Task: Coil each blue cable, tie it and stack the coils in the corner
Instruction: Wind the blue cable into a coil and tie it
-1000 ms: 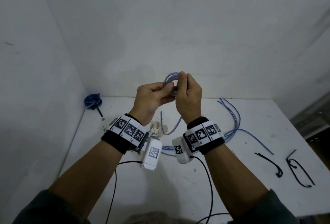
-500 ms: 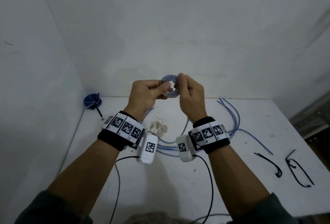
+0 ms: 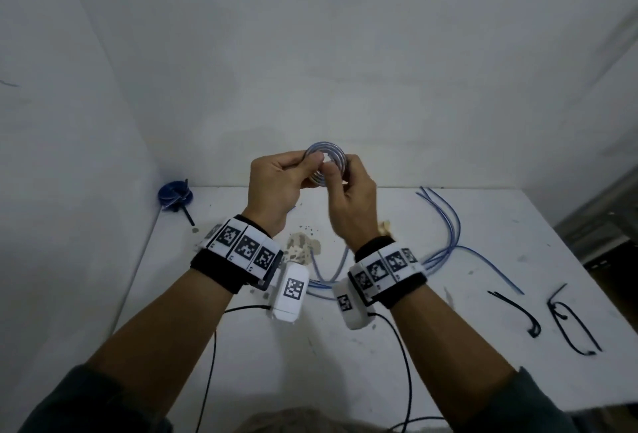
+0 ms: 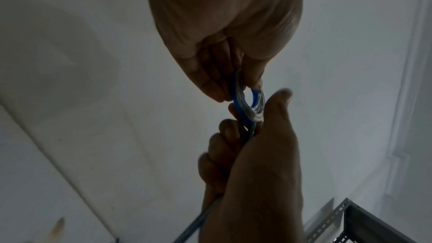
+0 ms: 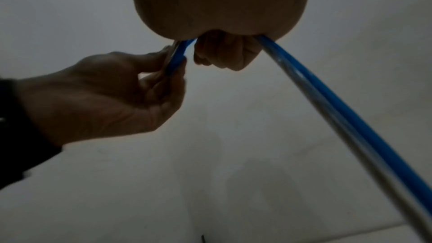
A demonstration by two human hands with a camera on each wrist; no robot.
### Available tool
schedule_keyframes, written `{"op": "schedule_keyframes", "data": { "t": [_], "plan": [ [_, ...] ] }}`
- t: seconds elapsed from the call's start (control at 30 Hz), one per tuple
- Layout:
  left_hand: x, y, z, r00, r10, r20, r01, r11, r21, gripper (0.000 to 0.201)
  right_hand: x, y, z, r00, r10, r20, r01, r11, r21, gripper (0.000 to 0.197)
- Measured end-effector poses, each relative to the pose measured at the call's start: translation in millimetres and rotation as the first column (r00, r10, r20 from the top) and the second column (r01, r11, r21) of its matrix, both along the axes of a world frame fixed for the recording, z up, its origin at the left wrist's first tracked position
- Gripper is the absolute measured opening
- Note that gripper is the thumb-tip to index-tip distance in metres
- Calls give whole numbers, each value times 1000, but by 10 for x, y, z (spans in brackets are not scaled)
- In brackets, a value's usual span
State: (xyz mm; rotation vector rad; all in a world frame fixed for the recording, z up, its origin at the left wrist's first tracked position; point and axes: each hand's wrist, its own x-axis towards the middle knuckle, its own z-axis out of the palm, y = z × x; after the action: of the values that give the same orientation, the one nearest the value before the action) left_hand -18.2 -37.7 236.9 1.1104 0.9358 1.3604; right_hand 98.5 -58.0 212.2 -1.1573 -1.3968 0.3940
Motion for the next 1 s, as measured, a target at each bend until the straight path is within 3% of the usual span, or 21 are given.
{"op": "schedule_keyframes", "data": {
  "t": [0.13,0.37,0.47,0.57,0.67,0.73,0.8,0.9,1.0],
  "plan": [
    [-11,-56,-47,994,-108,30,110,992,-60,24,-85,40,-38,992,-87,-89,87,996,-9,23],
    [-213,-7,-88,982,-186,-33,184,981,-66,33,61,39,85,958,133,-254,-155,985,-70,26],
    [-277,18,-87,966,-245,-86,238,968,-83,31,105,37,101,968,146,-203,-167,982,-90,24],
    [-351,91,-42,934,-273,-231,273,961,-33,24,184,52,120,976,216,-20,-217,972,-92,21],
    [-353,138,9,922,-193,-336,229,971,70,13,216,69,159,960,255,119,-244,965,-99,22],
    [-290,121,14,941,-97,-325,155,975,158,9,197,74,171,969,207,132,-197,976,-88,24],
    [-194,84,2,965,-8,-261,61,978,198,10,115,63,135,993,110,45,-107,992,-68,30],
    [-55,55,-90,983,94,-159,-66,983,174,9,-95,24,62,970,-44,-239,26,997,-76,39],
    [-12,15,-172,971,173,-163,-143,973,184,11,-198,34,27,951,-150,-272,128,987,-96,39]
  ]
}}
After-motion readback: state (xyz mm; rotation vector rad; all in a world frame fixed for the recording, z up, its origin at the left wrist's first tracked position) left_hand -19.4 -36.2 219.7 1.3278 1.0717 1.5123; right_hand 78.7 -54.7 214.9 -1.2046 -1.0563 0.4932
